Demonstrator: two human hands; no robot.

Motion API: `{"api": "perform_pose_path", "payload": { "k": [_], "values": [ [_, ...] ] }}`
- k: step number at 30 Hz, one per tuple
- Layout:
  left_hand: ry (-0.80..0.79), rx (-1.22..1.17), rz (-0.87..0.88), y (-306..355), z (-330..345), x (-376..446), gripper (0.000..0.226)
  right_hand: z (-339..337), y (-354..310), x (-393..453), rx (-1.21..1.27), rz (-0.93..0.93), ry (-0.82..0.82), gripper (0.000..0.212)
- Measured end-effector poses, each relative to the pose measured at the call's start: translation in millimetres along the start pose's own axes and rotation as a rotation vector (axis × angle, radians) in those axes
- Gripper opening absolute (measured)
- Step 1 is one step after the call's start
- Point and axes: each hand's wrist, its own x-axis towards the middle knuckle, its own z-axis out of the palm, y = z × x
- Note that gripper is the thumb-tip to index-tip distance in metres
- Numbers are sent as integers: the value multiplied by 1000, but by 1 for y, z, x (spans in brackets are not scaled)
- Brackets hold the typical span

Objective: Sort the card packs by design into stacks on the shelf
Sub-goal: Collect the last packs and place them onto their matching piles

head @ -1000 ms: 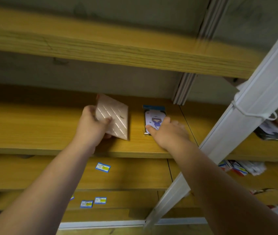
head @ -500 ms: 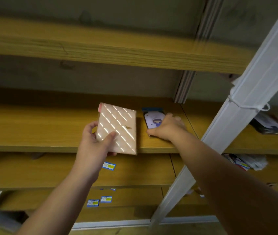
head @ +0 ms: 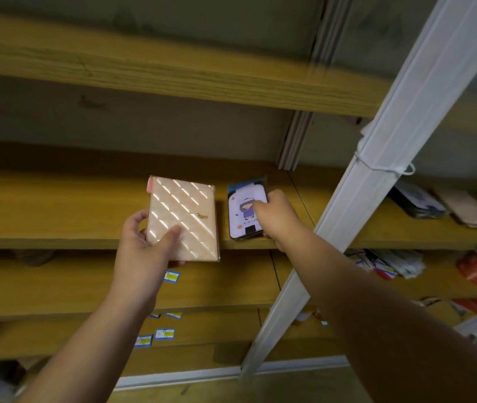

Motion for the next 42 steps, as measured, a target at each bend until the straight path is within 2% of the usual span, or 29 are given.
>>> {"api": "perform_pose_path", "payload": {
  "k": [5, 9, 18, 24, 26, 33, 38, 42],
  "values": [
    [42, -18, 4, 5, 3, -12, 47, -16, 3, -37, 144, -103, 34, 4],
    [74, -35, 37, 13, 7, -26, 43, -41, 7, -80, 375, -160, 12, 16],
    [65, -100, 57, 30, 53, -87, 44, -116, 57, -142, 650, -113, -125, 17],
    [-6, -148, 154, 37, 116, -148, 35, -193, 95, -170, 724, -153, -251, 30],
    [-12, -159, 178, 37, 140, -168, 37, -225, 109, -173, 745, -169, -271, 26],
    [28, -113, 188, 14, 246, -224, 50, -332, 165, -161, 838, -124, -217, 19],
    [-3, -80, 154, -6, 329, -244, 35, -396, 210, -156, 788, -104, -108, 18],
    [-29, -39, 82, -21, 376, -244, 31, -433, 246, -144, 804, -69, -45, 21]
  ]
}}
